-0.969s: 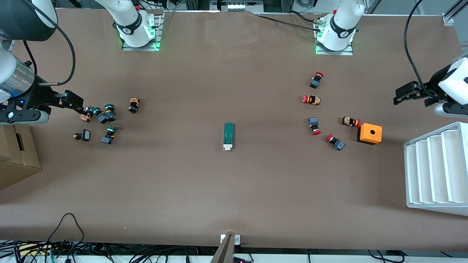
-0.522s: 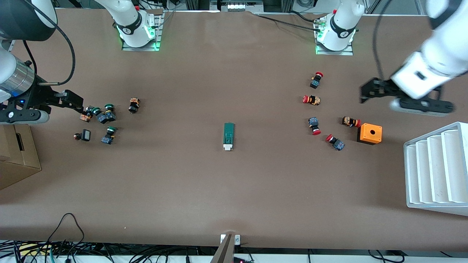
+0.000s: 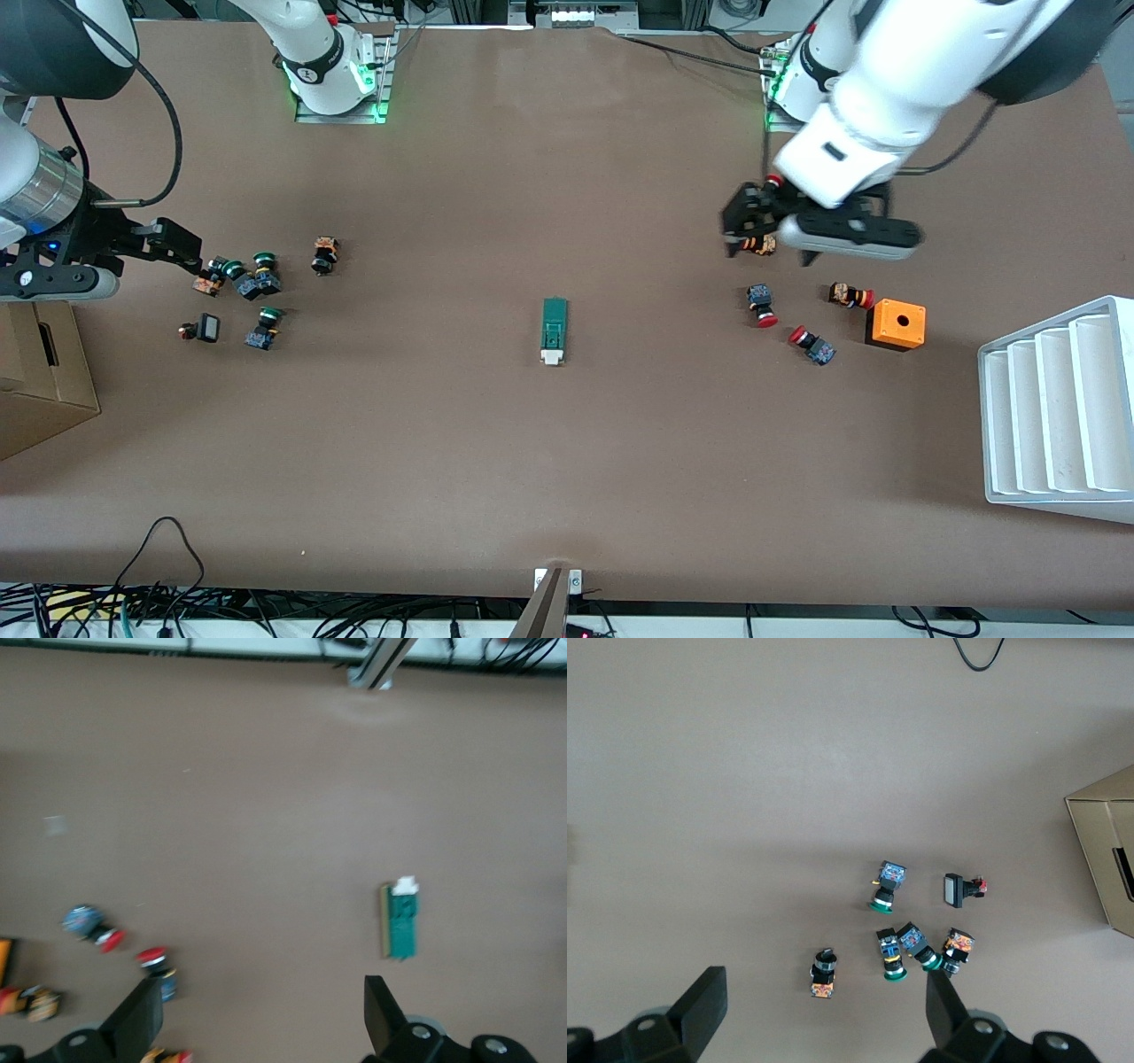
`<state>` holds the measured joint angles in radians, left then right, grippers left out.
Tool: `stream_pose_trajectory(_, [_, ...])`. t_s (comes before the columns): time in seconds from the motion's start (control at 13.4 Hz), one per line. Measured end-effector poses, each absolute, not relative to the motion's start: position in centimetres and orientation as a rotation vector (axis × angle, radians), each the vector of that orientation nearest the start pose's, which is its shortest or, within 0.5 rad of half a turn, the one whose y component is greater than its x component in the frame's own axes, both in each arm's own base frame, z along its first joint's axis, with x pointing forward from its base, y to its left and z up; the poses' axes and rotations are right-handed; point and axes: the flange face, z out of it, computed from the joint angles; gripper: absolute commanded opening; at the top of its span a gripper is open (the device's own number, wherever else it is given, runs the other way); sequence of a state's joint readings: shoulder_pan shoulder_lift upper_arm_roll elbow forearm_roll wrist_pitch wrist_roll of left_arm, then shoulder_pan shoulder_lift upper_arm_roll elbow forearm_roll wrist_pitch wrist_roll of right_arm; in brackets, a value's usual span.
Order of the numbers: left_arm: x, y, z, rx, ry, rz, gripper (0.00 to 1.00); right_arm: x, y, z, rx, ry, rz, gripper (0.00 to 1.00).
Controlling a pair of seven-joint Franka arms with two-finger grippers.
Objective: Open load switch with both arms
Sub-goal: 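Move the left gripper over the green load switch, then lower the left gripper and grasp the green switch body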
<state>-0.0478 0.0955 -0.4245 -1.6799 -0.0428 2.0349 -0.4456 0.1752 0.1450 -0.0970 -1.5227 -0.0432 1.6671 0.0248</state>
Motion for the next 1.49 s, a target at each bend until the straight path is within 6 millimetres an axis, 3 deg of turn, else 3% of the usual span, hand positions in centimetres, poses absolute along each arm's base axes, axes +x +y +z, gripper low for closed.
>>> stream_pose_trajectory(0.45, [51.7,-34.5,50.2,-3.323,-0.117,-0.621,1.00,60.4,4.6,57.2,-3.197,-0.095,-0.004,0.99])
stream_pose_trajectory(0.89, [47.5,-42.1,41.0,-3.148,-0.281,-0.914,1.00,60.4,4.0,57.1,-3.194,-0.196,0.002,0.99])
stream_pose_trajectory(1.27, [43.7,-46.1,33.2,-3.101,-0.353,-1.155,1.00,60.5,3.3,57.1,-3.195,-0.194,0.003,0.99])
stream_pose_trajectory(1.49, [41.9,-47.4,29.4,-3.017,-0.363,-1.287,1.00,60.5,1.6,57.1,-3.198,-0.155,0.005,0.99])
